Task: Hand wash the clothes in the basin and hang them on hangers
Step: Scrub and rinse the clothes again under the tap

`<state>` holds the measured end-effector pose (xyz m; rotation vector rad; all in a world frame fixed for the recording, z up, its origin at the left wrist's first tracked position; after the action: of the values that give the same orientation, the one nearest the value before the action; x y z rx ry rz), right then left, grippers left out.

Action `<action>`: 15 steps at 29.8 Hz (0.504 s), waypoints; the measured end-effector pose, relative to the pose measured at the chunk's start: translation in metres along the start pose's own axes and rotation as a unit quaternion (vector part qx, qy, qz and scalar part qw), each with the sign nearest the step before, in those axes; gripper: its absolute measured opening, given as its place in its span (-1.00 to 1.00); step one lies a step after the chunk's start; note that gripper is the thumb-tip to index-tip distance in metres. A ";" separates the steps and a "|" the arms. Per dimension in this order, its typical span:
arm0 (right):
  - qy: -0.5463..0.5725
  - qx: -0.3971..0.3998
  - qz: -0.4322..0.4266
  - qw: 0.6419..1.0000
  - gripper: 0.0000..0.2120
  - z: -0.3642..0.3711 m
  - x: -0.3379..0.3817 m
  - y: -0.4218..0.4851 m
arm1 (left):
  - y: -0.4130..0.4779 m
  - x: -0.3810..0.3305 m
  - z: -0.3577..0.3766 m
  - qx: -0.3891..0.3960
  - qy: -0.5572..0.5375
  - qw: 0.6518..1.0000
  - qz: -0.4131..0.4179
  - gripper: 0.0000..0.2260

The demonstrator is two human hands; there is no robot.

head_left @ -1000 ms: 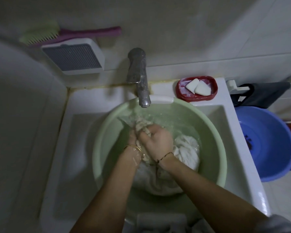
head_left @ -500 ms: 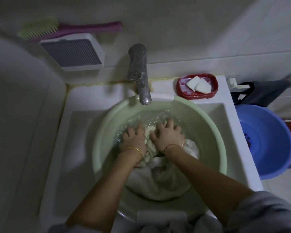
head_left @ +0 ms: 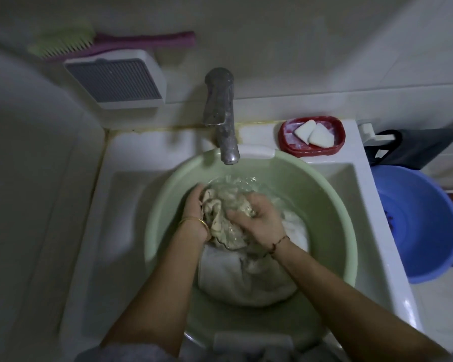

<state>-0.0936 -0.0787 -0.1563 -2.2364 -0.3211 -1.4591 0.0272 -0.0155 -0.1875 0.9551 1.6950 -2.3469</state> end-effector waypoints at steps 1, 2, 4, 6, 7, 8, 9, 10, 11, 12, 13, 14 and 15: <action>0.031 0.003 -0.022 0.999 -0.81 0.001 0.015 -0.006 | -0.001 -0.003 0.002 0.009 -0.013 1.000 -0.005 -0.56; 0.034 0.000 -0.049 0.998 -0.77 0.001 0.031 -0.011 | -0.006 -0.004 0.005 0.024 -0.024 0.999 -0.002 -0.52; 0.013 -0.013 -0.081 0.997 -0.73 0.004 0.057 -0.020 | -0.014 -0.005 0.013 0.050 -0.058 0.997 0.026 -0.57; -0.027 -0.022 -0.060 0.998 -0.80 0.007 0.062 -0.019 | -0.023 -0.004 0.016 0.029 -0.062 0.996 0.054 -0.64; -0.045 -0.031 -0.030 0.998 -0.83 0.007 0.059 -0.015 | -0.029 -0.001 0.020 0.031 -0.056 0.997 0.047 -0.59; -0.063 -0.047 0.001 0.997 -0.83 0.003 0.053 -0.009 | -0.035 0.003 0.027 0.046 -0.048 0.998 0.024 -0.55; -0.082 -0.069 0.022 0.994 -0.79 -0.003 0.050 -0.003 | -0.044 0.006 0.035 0.072 -0.016 0.997 0.006 -0.53; -0.108 -0.085 0.034 0.990 -0.76 -0.009 0.046 0.003 | -0.052 0.006 0.039 0.075 0.021 0.997 -0.006 -0.53; -0.145 -0.093 0.042 0.984 -0.76 -0.016 0.041 0.012 | -0.056 0.005 0.042 0.071 0.107 0.992 0.006 -0.56; -0.190 -0.094 0.053 0.976 -0.78 -0.022 0.035 0.021 | -0.056 0.001 0.039 0.048 0.198 0.978 0.039 -0.60; -0.247 -0.086 0.061 0.963 -0.77 -0.027 0.028 0.030 | -0.055 -0.008 0.034 0.006 0.284 0.954 0.099 -0.65; -0.308 -0.070 0.061 0.947 -0.75 -0.030 0.021 0.037 | -0.054 -0.018 0.026 -0.035 0.375 0.909 0.176 -0.69; -0.368 -0.051 0.049 0.927 -0.72 -0.031 0.017 0.042 | -0.051 -0.028 0.020 -0.069 0.435 0.861 0.253 -0.75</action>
<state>-0.0934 -0.1311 -0.1407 -2.7672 -0.3556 -0.5357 0.0194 -0.0216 -0.1267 2.3090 1.4702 -1.4819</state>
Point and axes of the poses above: each hand's wrist, its own y-axis towards the middle knuckle, its own z-axis out of the palm, x = y × z, the point moved 7 cm from there along y, towards the middle knuckle, and after that the axes turned 7 degrees about -x, right-handed, at the moved point
